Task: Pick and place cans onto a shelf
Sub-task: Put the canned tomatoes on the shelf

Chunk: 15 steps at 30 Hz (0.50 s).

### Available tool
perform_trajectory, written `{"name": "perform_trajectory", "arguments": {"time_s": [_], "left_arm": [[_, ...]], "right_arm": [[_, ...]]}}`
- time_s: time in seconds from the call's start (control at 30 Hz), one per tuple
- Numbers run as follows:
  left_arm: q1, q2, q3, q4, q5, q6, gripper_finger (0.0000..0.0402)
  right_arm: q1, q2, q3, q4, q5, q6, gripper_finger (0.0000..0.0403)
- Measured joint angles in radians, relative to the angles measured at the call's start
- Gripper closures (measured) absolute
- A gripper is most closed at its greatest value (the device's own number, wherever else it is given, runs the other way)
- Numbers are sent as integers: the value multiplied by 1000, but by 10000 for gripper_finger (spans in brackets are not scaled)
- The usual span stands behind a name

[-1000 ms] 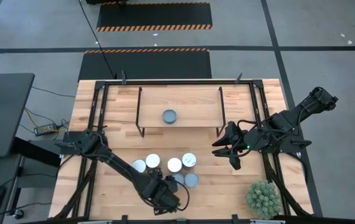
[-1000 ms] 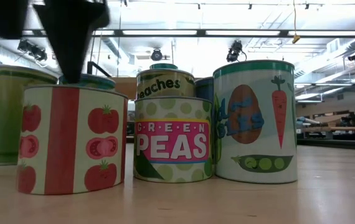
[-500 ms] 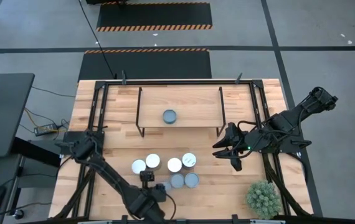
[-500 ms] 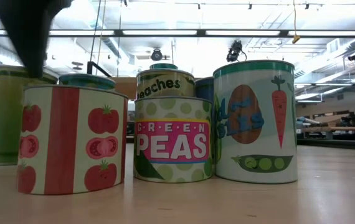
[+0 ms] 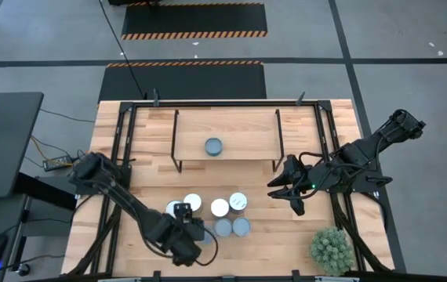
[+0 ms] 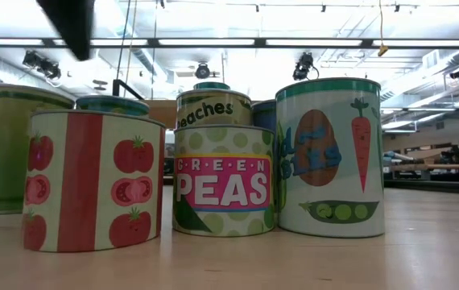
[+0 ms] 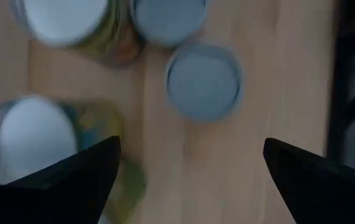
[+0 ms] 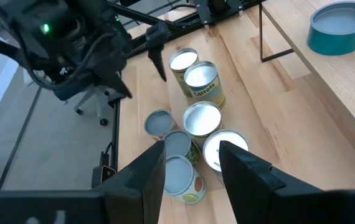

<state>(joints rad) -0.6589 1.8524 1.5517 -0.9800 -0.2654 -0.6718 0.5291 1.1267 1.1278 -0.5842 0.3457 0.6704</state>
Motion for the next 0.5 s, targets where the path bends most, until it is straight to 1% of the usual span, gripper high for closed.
{"name": "perform_trajectory", "arguments": {"time_s": [0.1,0.27,0.37,0.5], "left_arm": [[31,-21,-74,139,4,-18,1],[57,-11,-102,321,53,-20,1],[57,4,-106,346,48,24,1],[57,16,-104,370,18,30,1]], "right_arm": [[0,0,0,1,0,0,245],[0,0,0,6,1,8,245],[0,0,0,8,4,8,245],[0,0,0,7,15,8,245]]}}
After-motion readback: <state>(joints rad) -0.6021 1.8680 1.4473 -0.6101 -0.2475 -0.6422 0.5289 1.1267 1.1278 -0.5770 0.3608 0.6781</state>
